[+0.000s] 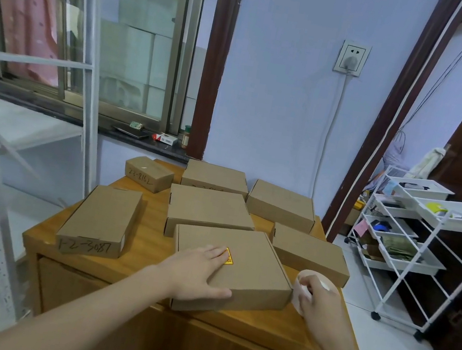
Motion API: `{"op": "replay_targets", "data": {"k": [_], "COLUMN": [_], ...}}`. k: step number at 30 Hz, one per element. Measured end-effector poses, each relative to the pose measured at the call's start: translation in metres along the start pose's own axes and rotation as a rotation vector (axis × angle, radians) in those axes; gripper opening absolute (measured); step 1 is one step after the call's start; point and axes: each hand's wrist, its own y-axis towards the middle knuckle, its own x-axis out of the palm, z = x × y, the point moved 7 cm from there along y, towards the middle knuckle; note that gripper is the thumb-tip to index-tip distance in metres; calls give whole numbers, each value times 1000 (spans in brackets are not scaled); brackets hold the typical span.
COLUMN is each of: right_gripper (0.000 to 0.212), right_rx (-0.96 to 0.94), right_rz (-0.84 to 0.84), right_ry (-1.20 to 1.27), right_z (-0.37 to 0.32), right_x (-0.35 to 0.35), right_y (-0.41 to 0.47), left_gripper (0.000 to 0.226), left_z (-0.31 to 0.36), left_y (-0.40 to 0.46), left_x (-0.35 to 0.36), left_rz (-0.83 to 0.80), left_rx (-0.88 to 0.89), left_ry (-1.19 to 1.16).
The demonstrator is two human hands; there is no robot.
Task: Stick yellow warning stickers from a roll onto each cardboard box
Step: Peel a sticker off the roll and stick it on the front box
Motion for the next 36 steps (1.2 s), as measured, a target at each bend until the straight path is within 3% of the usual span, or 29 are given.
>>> {"op": "replay_targets", "data": {"k": [7,15,26,29,31,36], "right_gripper": [35,24,28,29,18,29], "right_rx": [-11,60,90,121,125,-16], "right_rz": [-14,36,62,38,41,99], "right_ry": [-25,25,-244,-126,-27,104], "right_z": [1,11,8,11,10,-19], "right_x": [-3,-9,-7,-14,-22,-48], "right_y": [-5,-9,-3,-1,-2,-9], "left_gripper": [82,113,50,38,36,36], "left_z": [7,-2,22,39,52,76], "left_y": [-6,-9,-5,2,7,22], "left_x": [-11,-10,-36,-38,-40,-43], "left_rz": [182,261,480,461,473,419], "left_rx": [43,97,67,67,65,13], "left_ry": [138,182,-27,-133,-190,-340]}}
